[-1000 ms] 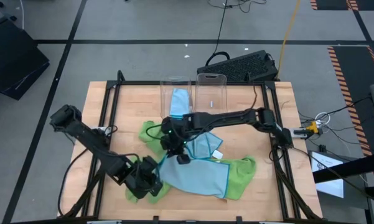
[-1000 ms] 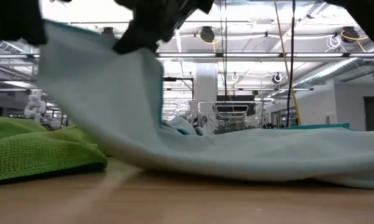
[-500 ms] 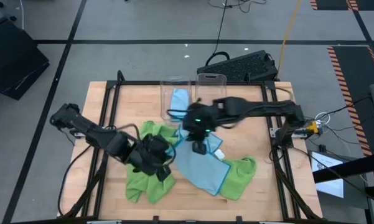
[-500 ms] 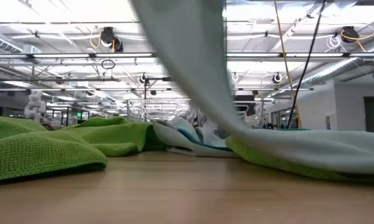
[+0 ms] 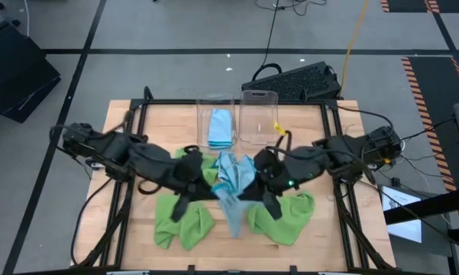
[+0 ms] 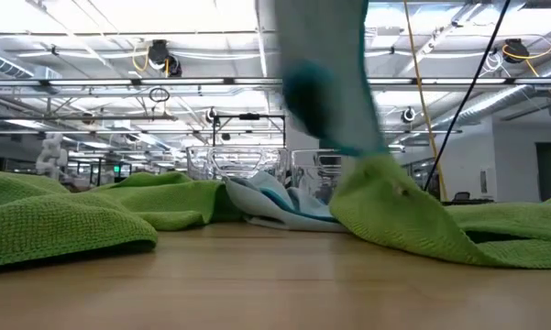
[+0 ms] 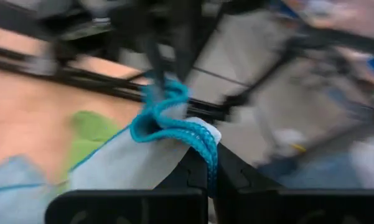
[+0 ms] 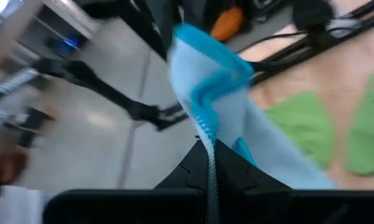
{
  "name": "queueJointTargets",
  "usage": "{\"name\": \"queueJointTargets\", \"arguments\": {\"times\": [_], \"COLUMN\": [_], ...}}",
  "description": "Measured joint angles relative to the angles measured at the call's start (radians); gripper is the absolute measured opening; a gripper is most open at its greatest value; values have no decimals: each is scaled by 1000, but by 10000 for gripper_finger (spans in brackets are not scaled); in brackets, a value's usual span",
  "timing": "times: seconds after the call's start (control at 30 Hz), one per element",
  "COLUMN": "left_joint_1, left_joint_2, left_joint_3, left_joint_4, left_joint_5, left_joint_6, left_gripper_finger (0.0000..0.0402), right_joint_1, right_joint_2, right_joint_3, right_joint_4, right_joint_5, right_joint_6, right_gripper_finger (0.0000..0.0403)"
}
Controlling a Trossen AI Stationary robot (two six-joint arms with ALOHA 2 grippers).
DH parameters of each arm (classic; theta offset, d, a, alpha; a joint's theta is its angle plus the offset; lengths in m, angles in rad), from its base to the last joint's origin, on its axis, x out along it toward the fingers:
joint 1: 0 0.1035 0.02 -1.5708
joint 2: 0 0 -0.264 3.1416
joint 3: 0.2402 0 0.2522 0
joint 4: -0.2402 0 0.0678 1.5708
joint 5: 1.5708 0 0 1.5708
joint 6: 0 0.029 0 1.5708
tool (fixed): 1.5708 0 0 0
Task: Fold microfiber towels
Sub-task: Fold the bottom blue microfiber towel
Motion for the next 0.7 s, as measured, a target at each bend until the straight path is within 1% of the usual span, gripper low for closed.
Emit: {"name": "queueJointTargets", "arguments": {"times": [0.07,0.17,0.2,0.27,0.33,0.4,0.57,0.63,0.7], "left_joint_1": [-2,-11,-13,-16,-17,-13,3,21,40], "left_joint_2": [0,4,6,7,5,4,2,2,2], "left_joint_3": [29,56,66,78,82,82,74,49,14], "left_joint_4": [-3,-16,-19,-32,-60,-140,-406,-455,-470], "left_joint_5": [123,269,299,310,283,227,-2,-60,-90], "left_joint_6": [-14,-52,-53,-34,7,58,111,117,126], "left_gripper_finger": [1,1,1,1,1,1,1,1,2], "right_joint_1": [29,61,67,69,69,52,-12,-39,-69], "right_joint_2": [0,-2,-3,-5,-3,6,24,25,25], "right_joint_3": [0,0,0,1,1,1,0,-3,-28], "right_joint_4": [6,25,33,49,51,24,-134,-203,-240], "right_joint_5": [0,-5,-11,-17,-4,23,84,107,118], "right_joint_6": [64,151,180,245,290,295,283,260,239], "right_gripper_finger": [4,4,4,4,4,4,4,4,4]}}
